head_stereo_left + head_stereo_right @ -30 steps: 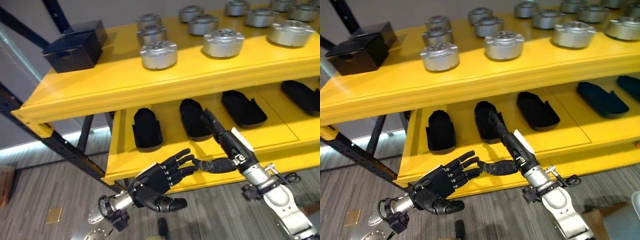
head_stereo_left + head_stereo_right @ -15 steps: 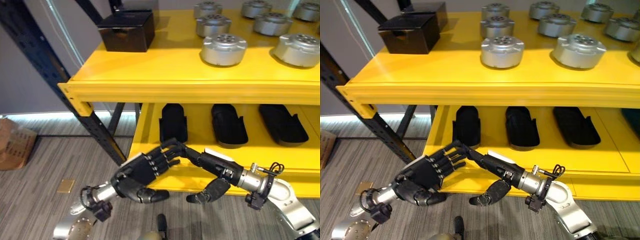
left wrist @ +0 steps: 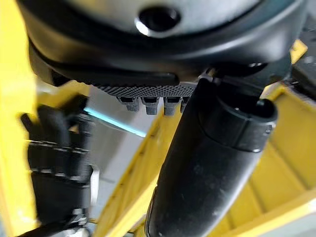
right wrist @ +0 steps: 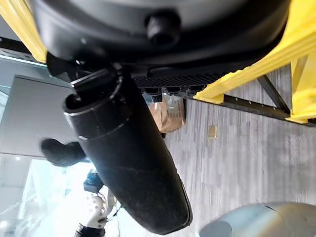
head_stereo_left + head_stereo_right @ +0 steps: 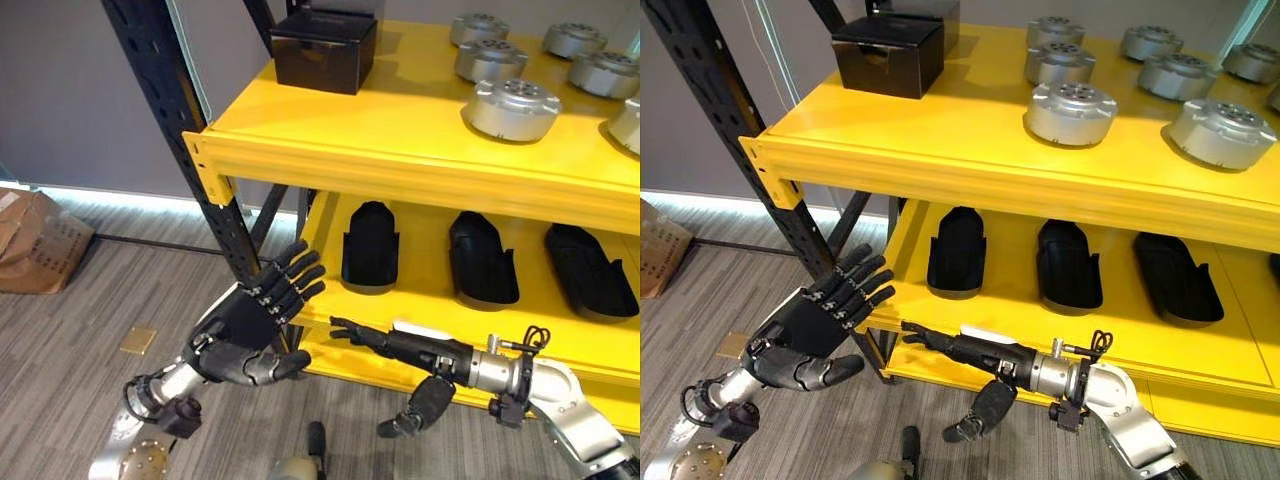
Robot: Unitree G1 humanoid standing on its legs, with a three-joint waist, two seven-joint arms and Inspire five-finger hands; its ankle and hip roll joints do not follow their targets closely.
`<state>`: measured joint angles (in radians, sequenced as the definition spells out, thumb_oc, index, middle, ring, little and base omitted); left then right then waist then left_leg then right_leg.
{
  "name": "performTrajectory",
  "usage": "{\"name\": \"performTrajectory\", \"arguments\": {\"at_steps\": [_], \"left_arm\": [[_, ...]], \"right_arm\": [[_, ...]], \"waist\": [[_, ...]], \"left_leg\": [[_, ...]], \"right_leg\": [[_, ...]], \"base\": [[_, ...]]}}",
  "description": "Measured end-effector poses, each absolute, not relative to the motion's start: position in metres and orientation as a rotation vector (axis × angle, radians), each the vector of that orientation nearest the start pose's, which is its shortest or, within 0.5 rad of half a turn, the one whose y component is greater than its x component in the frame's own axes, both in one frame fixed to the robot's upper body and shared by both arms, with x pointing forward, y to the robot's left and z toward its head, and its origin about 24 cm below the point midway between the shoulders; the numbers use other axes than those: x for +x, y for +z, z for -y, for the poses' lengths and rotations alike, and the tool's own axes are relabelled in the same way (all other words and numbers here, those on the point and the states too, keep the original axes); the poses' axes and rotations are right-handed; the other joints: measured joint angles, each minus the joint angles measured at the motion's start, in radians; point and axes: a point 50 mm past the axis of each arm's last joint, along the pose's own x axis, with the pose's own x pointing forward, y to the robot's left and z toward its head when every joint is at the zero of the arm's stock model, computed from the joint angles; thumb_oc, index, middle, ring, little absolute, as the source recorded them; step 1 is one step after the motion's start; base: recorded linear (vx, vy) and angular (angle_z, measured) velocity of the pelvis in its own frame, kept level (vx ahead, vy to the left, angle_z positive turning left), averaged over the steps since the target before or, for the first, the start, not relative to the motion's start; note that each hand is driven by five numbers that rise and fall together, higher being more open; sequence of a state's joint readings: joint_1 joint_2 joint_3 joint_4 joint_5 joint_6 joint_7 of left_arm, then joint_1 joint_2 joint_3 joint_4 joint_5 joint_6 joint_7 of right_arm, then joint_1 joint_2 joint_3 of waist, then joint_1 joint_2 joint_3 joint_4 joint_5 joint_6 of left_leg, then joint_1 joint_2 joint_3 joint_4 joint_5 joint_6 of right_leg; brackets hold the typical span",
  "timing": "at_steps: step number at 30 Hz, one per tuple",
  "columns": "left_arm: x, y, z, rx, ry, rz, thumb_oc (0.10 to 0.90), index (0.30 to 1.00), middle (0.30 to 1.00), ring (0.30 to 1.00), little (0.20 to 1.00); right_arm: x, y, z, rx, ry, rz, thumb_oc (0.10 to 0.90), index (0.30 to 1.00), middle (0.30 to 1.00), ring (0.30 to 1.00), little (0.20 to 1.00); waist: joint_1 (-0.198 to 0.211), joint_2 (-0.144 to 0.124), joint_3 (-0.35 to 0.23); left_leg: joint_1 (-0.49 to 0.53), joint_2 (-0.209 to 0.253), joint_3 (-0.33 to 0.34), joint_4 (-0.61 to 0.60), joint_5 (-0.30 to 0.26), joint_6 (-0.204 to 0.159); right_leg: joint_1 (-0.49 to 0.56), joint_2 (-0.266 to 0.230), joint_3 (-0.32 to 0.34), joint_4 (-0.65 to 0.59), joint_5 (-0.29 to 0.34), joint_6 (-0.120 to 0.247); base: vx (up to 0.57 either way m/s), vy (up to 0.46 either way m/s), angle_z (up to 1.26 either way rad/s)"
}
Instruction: Move parts from the plastic box to the shelf.
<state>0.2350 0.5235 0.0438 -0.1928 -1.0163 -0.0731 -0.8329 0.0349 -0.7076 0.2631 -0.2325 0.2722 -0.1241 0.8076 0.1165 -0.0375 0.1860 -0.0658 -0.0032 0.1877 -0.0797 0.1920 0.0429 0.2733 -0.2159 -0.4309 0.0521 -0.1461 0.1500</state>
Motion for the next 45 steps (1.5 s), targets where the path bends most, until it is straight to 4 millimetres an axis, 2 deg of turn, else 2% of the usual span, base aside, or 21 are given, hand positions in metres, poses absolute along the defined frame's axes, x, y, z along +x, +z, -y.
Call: {"name": "performTrajectory", "arguments": {"at_steps": [3,7,9,15,20,24,34,39,45], "left_arm": [[0.197,0.091,-0.211,-0.457,-0.793,0.268,0.900,1.000,1.000,1.000,1.000],[0.198,0.095,-0.208,-0.454,-0.800,0.284,0.900,1.000,1.000,1.000,1.000],[0.198,0.095,-0.208,-0.456,-0.795,0.285,0.900,1.000,1.000,1.000,1.000],[0.198,0.094,-0.207,-0.459,-0.798,0.287,0.900,1.000,1.000,1.000,1.000],[0.198,0.095,-0.207,-0.458,-0.811,0.290,0.900,1.000,1.000,1.000,1.000],[0.197,0.095,-0.207,-0.460,-0.819,0.294,0.900,1.000,1.000,1.000,1.000],[0.198,0.094,-0.207,-0.458,-0.858,0.303,0.900,1.000,1.000,1.000,1.000],[0.199,0.093,-0.207,-0.456,-0.872,0.305,0.900,1.000,1.000,1.000,1.000],[0.200,0.091,-0.208,-0.458,-0.867,0.296,0.900,1.000,1.000,1.000,1.000]], "right_arm": [[0.206,0.074,0.158,-0.490,1.171,-0.018,0.900,1.000,1.000,1.000,1.000],[0.215,0.075,0.160,-0.697,1.033,0.035,0.900,1.000,1.000,1.000,1.000],[0.220,0.075,0.160,-0.745,1.002,0.059,0.900,1.000,1.000,1.000,1.000],[0.238,0.073,0.165,-0.844,0.848,0.103,0.900,1.000,1.000,1.000,1.000],[0.242,0.068,0.170,-0.896,0.800,0.094,0.900,1.000,1.000,1.000,1.000],[0.243,0.066,0.169,-0.926,0.806,0.090,0.900,1.000,1.000,1.000,1.000],[0.249,0.033,0.178,-1.013,0.846,-0.067,0.900,1.000,1.000,1.000,1.000],[0.254,0.031,0.172,-1.073,0.874,-0.057,0.900,1.000,1.000,1.000,1.000],[0.264,0.029,0.179,-1.123,0.832,-0.079,0.900,1.000,1.000,1.000,1.000]], "waist": [[-0.001,-0.001,0.000],[-0.003,-0.007,0.000],[-0.002,-0.012,0.000],[0.011,-0.013,0.000],[0.023,-0.009,0.001],[0.031,0.000,0.005],[0.056,-0.001,0.004],[0.065,-0.004,0.006],[0.081,-0.017,0.014]], "left_leg": [[0.000,0.002,0.000,0.000,0.002,-0.002],[-0.003,0.005,0.008,-0.003,0.001,-0.002],[-0.001,0.002,0.008,0.000,0.002,-0.002],[0.004,0.000,-0.001,0.000,0.005,0.002],[0.002,0.000,-0.001,-0.001,0.004,0.001],[-0.003,-0.003,0.001,0.000,0.004,0.001],[-0.003,-0.015,-0.026,0.000,0.006,0.000],[-0.003,-0.015,-0.027,0.000,0.006,0.000],[-0.008,-0.016,-0.029,0.000,0.006,0.000]], "right_leg": [[0.002,0.006,0.001,-0.003,0.000,0.000],[0.004,0.013,0.009,-0.018,0.007,0.001],[0.010,0.010,0.009,-0.018,0.009,0.003],[0.014,0.006,0.008,-0.012,0.009,0.002],[0.015,0.010,0.008,-0.019,0.008,0.001],[0.020,0.013,0.006,-0.033,0.014,0.000],[0.032,0.010,-0.019,-0.029,0.012,0.002],[0.033,0.010,-0.020,-0.028,0.012,0.002],[0.033,0.011,-0.030,-0.028,0.012,0.002]], "base": [[0.00,0.000,0.00],[0.03,0.000,-0.02],[0.03,0.004,-0.02],[0.01,0.005,0.04],[0.00,0.002,0.01],[0.04,0.013,0.03],[0.01,-0.002,0.07],[0.00,-0.002,0.01],[0.01,-0.004,0.05]]}}
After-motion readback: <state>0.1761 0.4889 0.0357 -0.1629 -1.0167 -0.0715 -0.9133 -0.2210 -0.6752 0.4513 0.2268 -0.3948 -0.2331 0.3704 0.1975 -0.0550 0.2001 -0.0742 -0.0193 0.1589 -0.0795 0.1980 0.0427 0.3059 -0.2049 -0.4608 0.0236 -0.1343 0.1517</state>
